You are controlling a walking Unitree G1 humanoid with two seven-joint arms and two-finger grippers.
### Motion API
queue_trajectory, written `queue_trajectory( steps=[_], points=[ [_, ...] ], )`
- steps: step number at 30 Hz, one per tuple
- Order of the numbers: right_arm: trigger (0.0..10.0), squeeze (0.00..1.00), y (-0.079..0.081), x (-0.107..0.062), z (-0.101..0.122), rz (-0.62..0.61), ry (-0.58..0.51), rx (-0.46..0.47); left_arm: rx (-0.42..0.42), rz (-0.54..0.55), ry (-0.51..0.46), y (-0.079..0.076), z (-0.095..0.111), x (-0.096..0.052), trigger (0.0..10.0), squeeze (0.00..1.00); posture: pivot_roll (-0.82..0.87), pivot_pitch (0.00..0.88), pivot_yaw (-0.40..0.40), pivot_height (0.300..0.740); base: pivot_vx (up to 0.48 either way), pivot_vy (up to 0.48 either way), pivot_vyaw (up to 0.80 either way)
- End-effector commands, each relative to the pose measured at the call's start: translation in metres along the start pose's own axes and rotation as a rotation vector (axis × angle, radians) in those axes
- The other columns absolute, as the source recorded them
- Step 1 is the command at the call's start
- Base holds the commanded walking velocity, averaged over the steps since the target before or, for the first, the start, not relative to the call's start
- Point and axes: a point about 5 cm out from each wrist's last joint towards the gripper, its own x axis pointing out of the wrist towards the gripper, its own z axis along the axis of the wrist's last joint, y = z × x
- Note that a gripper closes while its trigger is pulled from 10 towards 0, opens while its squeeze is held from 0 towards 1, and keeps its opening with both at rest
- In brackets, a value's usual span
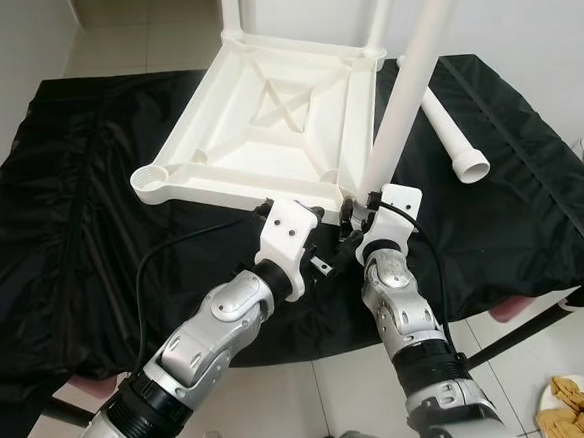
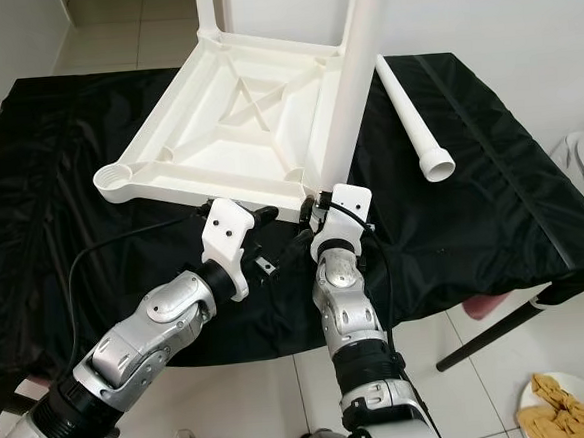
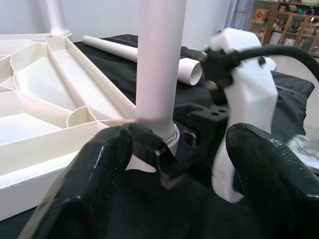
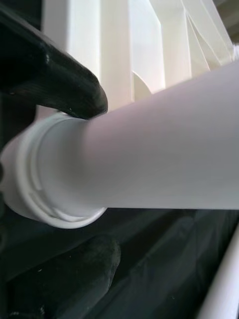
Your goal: Building children table
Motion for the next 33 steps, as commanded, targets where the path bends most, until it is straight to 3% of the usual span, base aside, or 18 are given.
queue_trajectory(
  steps=[1, 6, 7, 11, 15, 19, 21, 27, 29, 33],
  points=[
    [10.0, 1.0, -0.003, -0.004, -0.002, 0.051, -0.005, 0.013, 0.032, -0.237, 0.014, -0.011, -0.002, -0.001, 10.0, 0.0, 0.02, 0.053, -0.057, 0.74, 0.0, 0.0, 0.0],
    [10.0, 0.98, -0.009, -0.008, 0.002, 0.113, -0.058, -0.012, 0.043, -0.211, 0.007, -0.004, 0.001, 0.0, 10.0, 0.0, 0.01, 0.059, -0.053, 0.74, 0.0, 0.0, 0.0],
    [10.0, 0.0, -0.01, -0.011, 0.002, 0.157, -0.066, 0.011, 0.052, -0.197, 0.005, -0.001, 0.001, 0.001, 10.0, 0.0, 0.01, 0.062, -0.049, 0.74, 0.0, 0.0, 0.0],
    [10.0, 0.0, -0.013, -0.018, 0.003, 0.228, -0.085, 0.024, 0.102, -0.167, 0.013, 0.005, 0.001, 0.004, 10.0, 0.0, 0.01, 0.064, -0.046, 0.74, 0.0, 0.0, 0.0],
    [10.0, 0.0, -0.018, -0.021, 0.001, 0.218, -0.078, 0.027, 0.114, -0.149, 0.006, 0.008, 0.002, 0.006, 10.0, 0.0, 0.0, 0.067, -0.041, 0.74, 0.0, 0.0, 0.0],
    [10.0, 0.0, -0.04, -0.033, -0.005, 0.173, -0.072, -0.015, 0.111, -0.059, 0.039, 0.02, -0.001, 0.013, 10.0, 0.0, -0.02, 0.078, -0.025, 0.74, 0.0, 0.0, 0.0],
    [10.0, 0.0, -0.043, -0.035, -0.006, 0.168, -0.065, -0.011, 0.113, -0.042, 0.062, 0.023, -0.004, 0.013, 10.0, 0.0, -0.02, 0.08, -0.023, 0.74, 0.0, 0.0, 0.0],
    [10.0, 0.0, -0.049, -0.041, -0.007, 0.181, -0.072, -0.023, 0.135, -0.152, 0.118, 0.015, -0.016, 0.001, 10.0, 0.0, -0.03, 0.085, -0.007, 0.74, 0.0, 0.0, 0.0],
    [10.0, 0.0, -0.051, -0.044, -0.006, 0.19, -0.076, -0.019, 0.145, -0.222, 0.145, 0.01, -0.023, -0.011, 10.0, 0.0, -0.04, 0.086, 0.0, 0.74, 0.0, 0.0, 0.0],
    [10.0, 0.0, -0.052, -0.046, -0.006, 0.194, -0.08, -0.015, 0.133, -0.252, 0.167, 0.01, -0.029, -0.019, 10.0, 0.0, -0.03, 0.085, 0.008, 0.74, 0.0, 0.0, 0.0]
  ],
)
